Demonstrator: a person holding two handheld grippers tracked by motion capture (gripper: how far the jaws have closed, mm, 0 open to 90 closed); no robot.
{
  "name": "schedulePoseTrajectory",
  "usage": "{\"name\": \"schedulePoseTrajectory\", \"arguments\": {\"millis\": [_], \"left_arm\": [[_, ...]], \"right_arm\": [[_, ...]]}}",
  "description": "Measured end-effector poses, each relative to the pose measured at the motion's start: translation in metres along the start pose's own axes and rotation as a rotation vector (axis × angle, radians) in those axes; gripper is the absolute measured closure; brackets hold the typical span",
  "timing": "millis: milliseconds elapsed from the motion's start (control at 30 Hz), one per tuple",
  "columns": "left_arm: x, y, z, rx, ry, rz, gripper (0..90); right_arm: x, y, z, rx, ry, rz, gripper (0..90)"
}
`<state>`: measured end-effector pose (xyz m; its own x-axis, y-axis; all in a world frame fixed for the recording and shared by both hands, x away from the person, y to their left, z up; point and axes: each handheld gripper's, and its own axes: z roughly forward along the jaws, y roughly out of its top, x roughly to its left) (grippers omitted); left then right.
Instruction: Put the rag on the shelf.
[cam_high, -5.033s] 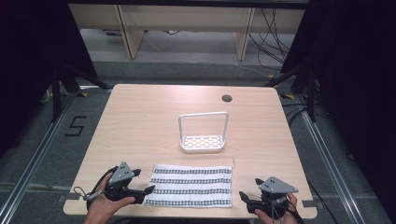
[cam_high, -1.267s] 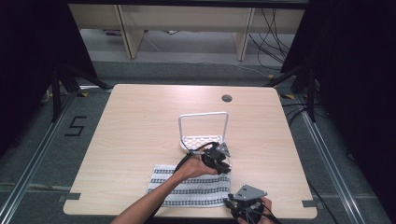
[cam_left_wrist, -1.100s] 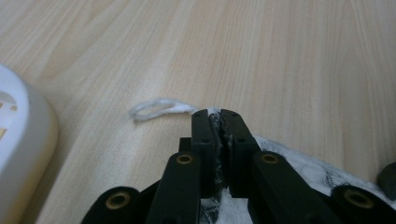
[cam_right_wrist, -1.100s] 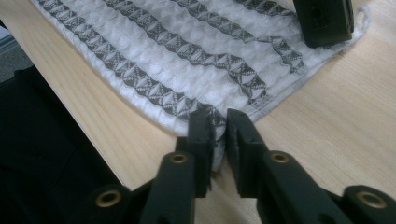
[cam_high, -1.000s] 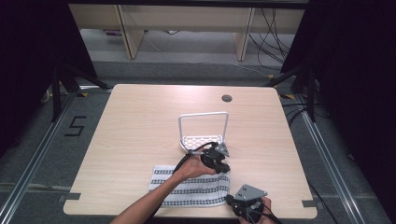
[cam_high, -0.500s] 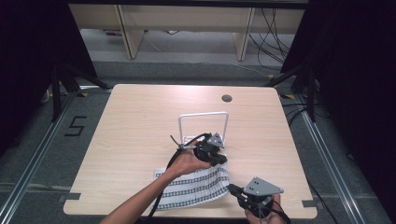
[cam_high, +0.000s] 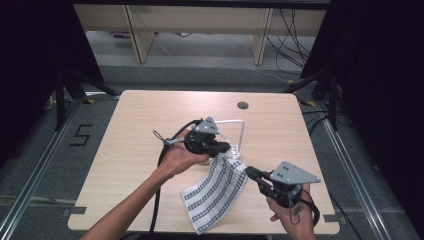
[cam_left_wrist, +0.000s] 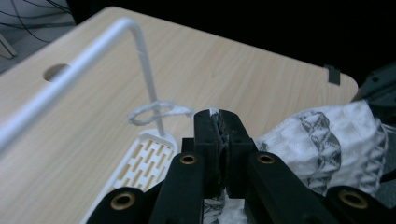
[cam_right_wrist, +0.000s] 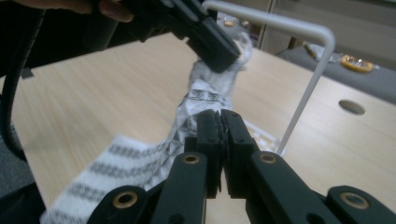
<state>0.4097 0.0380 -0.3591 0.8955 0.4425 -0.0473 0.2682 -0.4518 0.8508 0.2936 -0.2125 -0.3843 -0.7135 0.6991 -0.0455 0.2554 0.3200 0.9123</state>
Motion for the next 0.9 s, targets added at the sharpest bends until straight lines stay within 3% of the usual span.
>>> {"name": "schedulePoseTrajectory", "arguments": {"millis": [33, 100, 133, 167, 200, 267, 300, 367, 400, 533, 733, 767, 900], "left_arm": [[0.0, 0.0, 0.0, 0.0, 0.0, 0.0, 86.6], [0.005, 0.006, -0.017, -0.046, 0.035, -0.026, 86.6], [0.005, 0.006, -0.017, -0.046, 0.035, -0.026, 86.6], [0.006, 0.009, -0.025, -0.075, 0.035, -0.049, 86.6], [0.006, 0.012, -0.032, -0.099, 0.05, -0.069, 86.5], [0.004, 0.018, -0.043, -0.12, 0.068, -0.065, 86.5], [0.002, 0.023, -0.052, -0.132, 0.085, -0.066, 86.6], [0.0, 0.027, -0.057, -0.144, 0.096, -0.066, 86.6], [-0.002, 0.031, -0.063, -0.158, 0.1, -0.067, 86.5], [-0.005, 0.041, -0.077, -0.191, 0.11, -0.071, 86.5], [-0.002, 0.053, -0.09, -0.209, 0.128, -0.071, 86.5], [-0.002, 0.055, -0.092, -0.216, 0.132, -0.073, 86.5], [0.005, 0.063, -0.1, -0.232, 0.149, -0.083, 86.5]], "right_arm": [[0.0, 0.0, 0.0, 0.0, 0.0, 0.0, 87.6], [-0.007, 0.017, -0.002, -0.025, -0.011, -0.016, 87.7], [-0.009, 0.022, -0.002, -0.033, -0.018, -0.032, 87.7], [-0.009, 0.022, -0.002, -0.033, -0.018, -0.032, 87.7], [-0.016, 0.037, -0.002, -0.041, -0.014, -0.034, 87.8], [-0.018, 0.042, -0.003, -0.041, -0.024, -0.034, 87.7], [-0.024, 0.055, -0.003, -0.057, -0.025, -0.048, 87.8], [-0.025, 0.061, -0.003, -0.055, -0.018, -0.031, 87.8], [-0.03, 0.073, -0.003, -0.078, -0.054, -0.051, 87.8], [-0.039, 0.092, -0.002, -0.103, -0.055, -0.048, 87.8], [-0.044, 0.112, 0.001, -0.108, -0.067, -0.07, 87.8], [-0.045, 0.116, 0.003, -0.131, -0.068, -0.085, 87.8], [-0.047, 0.13, 0.007, -0.135, -0.06, -0.083, 87.8]]}}
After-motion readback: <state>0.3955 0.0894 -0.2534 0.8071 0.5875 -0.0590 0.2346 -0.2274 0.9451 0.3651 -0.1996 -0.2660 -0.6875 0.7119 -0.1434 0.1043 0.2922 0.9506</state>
